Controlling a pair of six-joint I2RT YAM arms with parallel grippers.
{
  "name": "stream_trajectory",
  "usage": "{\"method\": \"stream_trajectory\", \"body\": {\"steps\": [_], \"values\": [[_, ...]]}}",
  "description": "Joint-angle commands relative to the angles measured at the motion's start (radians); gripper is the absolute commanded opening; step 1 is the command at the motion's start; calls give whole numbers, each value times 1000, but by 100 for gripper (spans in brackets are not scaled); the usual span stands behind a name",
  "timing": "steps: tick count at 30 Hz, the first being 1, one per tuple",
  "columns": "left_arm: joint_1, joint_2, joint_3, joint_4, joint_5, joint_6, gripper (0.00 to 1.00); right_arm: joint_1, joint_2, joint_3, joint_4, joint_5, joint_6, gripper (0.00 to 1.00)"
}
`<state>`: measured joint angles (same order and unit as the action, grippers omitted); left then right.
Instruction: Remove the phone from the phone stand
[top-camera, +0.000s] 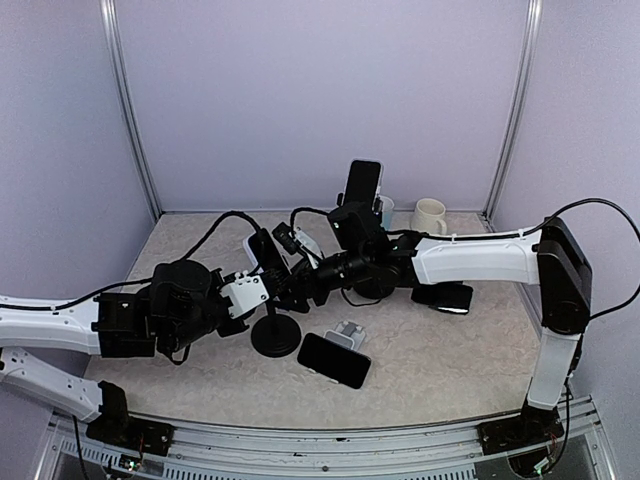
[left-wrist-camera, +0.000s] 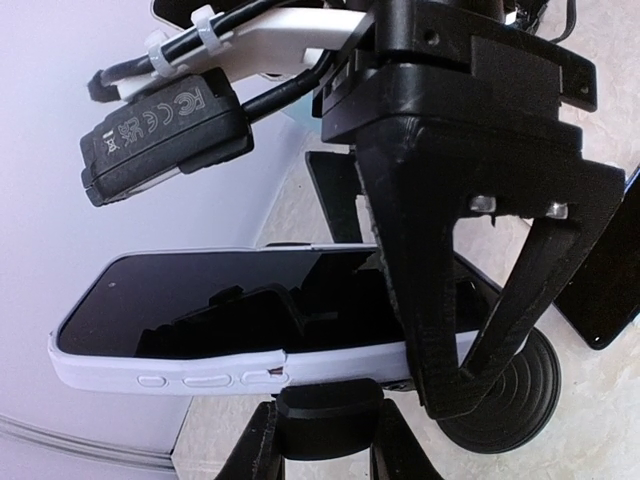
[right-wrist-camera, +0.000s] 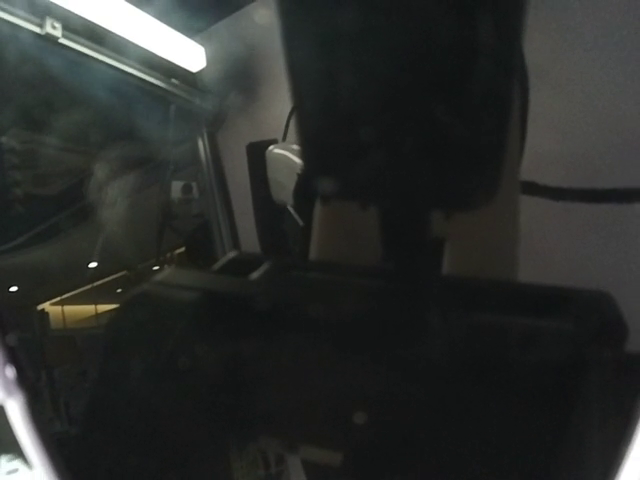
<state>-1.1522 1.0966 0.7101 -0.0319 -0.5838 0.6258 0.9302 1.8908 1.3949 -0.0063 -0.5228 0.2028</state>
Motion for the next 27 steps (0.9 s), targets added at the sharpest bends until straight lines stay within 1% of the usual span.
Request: {"method": "stream_trajectory", "body": {"steps": [1, 3, 5, 9, 14, 21, 27], "values": [[-31, -67, -6, -48, -8, -17, 0, -93, -6, -18, -27, 165, 59, 15], [-27, -71, -13, -50, -10, -17, 0, -96, -10, -22, -25, 156, 52, 13], [-15, -71, -18, -42, -11, -21, 0, -98, -16, -35, -1, 111, 44, 11], [1, -45, -13, -23, -28, -26, 0, -98, -25, -65, 74, -53, 30, 9], [3, -17, -9, 5, -40, -22, 0, -94, -43, -109, 181, -223, 51, 6], [-16, 32, -6, 42, -99, -30, 0, -35, -52, -117, 257, -332, 51, 6], [-24, 42, -19, 60, -124, -22, 0, -28, -94, -194, 427, -374, 160, 5]]}}
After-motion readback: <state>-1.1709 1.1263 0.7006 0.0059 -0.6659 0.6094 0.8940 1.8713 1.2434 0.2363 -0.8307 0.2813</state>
